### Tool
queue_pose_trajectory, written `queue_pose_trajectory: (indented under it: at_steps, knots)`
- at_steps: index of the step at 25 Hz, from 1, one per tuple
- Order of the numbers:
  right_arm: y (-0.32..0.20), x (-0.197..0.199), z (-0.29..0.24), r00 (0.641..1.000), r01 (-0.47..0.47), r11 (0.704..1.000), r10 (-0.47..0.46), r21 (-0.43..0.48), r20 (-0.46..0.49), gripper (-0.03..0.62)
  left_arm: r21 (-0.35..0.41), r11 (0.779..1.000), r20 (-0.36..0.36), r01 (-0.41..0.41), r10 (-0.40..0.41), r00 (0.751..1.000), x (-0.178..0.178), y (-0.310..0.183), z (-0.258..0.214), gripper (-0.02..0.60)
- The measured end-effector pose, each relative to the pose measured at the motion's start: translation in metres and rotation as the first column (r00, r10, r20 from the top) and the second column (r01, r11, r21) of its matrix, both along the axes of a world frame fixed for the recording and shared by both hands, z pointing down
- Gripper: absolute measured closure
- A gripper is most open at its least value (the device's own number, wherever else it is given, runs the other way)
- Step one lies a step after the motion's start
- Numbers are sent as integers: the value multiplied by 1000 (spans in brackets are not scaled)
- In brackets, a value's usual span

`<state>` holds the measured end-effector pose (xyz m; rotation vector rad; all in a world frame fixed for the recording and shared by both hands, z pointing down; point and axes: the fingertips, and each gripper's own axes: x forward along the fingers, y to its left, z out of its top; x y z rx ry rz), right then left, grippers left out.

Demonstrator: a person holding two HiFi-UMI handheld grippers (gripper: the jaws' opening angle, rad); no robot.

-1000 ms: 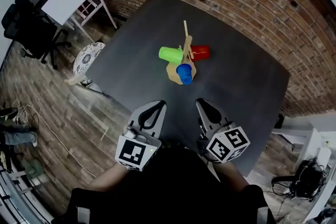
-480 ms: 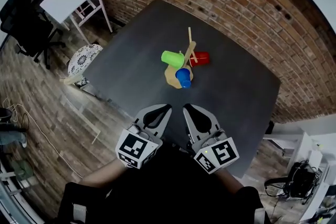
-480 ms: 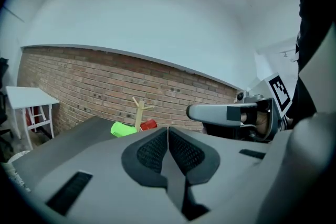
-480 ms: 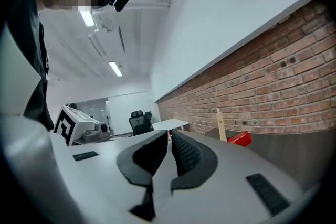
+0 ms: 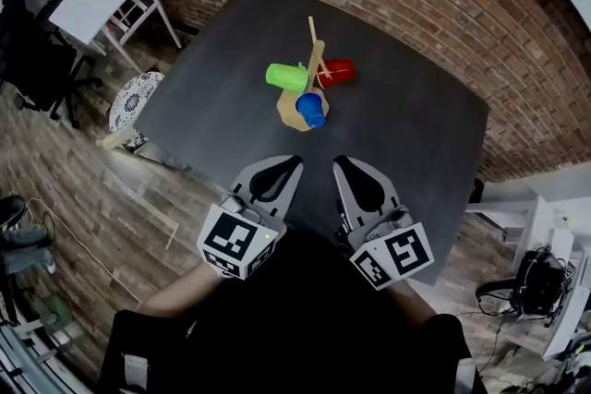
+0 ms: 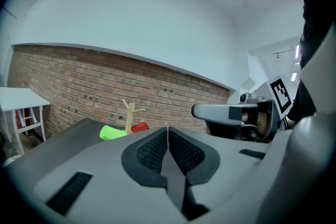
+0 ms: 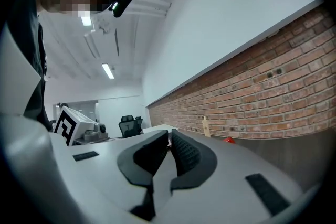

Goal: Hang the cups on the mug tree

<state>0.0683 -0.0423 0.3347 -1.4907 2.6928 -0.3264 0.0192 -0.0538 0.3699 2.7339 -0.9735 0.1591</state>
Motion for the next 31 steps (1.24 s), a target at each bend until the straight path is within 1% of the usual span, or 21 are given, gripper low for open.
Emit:
queue_pose_trajectory:
  at_steps: [6, 11, 22, 31]
  knots:
    - [-1, 4, 4, 1000, -8, 1000, 8, -10, -5, 549, -29, 1000, 1, -7, 7, 1000, 3, -3, 6, 558]
    - [-2, 2, 4, 1000, 7, 1000, -7, -13, -15, 549, -37, 999, 3, 4, -4, 1000, 2, -4, 7, 558]
    - [-6, 1, 9, 1000, 3, 1000, -3, -25, -3, 549, -60, 998, -2, 20, -21, 1000, -4, -7, 12, 558]
    - [-2, 8, 11, 1000, -6, 999, 6, -39, -2, 549, -72, 997, 4, 21, -20, 1000, 1, -2, 15, 558]
